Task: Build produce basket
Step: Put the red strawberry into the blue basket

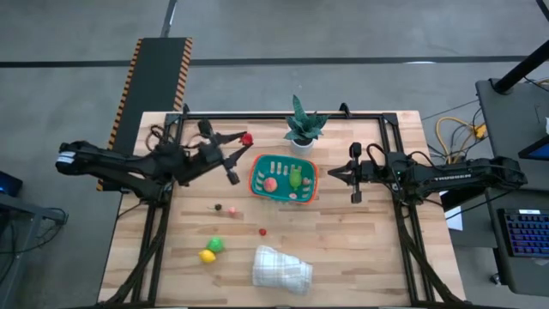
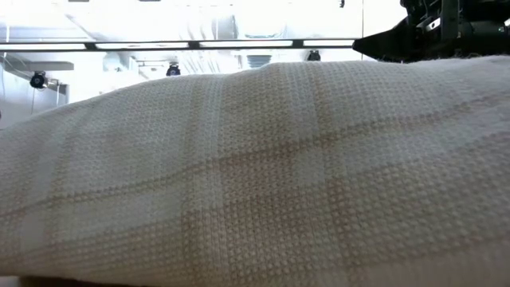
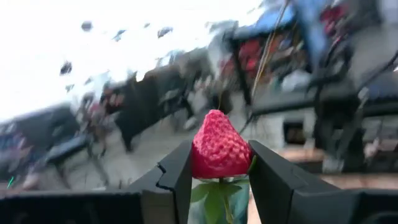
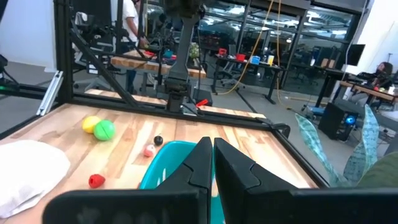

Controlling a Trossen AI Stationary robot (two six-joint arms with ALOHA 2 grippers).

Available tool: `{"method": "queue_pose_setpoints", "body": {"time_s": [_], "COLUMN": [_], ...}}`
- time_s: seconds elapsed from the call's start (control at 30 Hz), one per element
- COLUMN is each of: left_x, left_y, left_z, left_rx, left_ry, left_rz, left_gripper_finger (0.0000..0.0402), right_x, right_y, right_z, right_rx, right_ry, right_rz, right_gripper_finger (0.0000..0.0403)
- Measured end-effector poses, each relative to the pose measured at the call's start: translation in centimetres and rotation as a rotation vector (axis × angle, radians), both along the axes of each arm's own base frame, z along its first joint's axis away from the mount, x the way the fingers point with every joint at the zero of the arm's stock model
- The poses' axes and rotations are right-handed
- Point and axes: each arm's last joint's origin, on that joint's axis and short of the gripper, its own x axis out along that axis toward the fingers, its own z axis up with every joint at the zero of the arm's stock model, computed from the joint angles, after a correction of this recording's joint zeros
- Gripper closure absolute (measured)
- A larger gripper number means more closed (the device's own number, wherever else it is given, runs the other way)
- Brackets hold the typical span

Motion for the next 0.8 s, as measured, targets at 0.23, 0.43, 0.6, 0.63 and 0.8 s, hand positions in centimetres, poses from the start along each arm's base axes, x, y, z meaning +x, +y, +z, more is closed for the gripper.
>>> {"method": "queue_pose_setpoints", "body": {"time_s": [0.23, 0.43, 0.6, 0.63, 0.8], "left_x": [-1.0, -0.3, 0.6, 0.5, -0.7], "left_y": [-1.0, -1.8, -1.6, -1.4, -0.3], "left_z": [2.6, -0.3, -1.2, -0.7, 1.5], "left_rx": [0.108, 0.089, 0.076, 0.085, 0.113], "left_ry": [-0.048, 0.113, 0.067, 0.024, -0.122], "left_rz": [-0.390, -0.632, -0.510, -0.450, -0.066], "left_gripper_finger": [0.0294, 0.0294, 0.0294, 0.0294, 0.0294], "right_x": [0.0, 0.0, 0.0, 0.0, 0.0], "right_y": [-0.1, -0.1, -0.1, -0.1, -0.1], "right_z": [0.0, 0.0, -0.1, -0.1, -0.1], "right_rx": [0.002, 0.003, 0.003, 0.003, -0.001], "right_ry": [0.000, 0.002, 0.003, 0.003, 0.004], "right_rz": [-0.016, -0.016, -0.016, -0.016, -0.016], "right_gripper_finger": [0.0394, 0.0394, 0.0394, 0.0394, 0.0394]}}
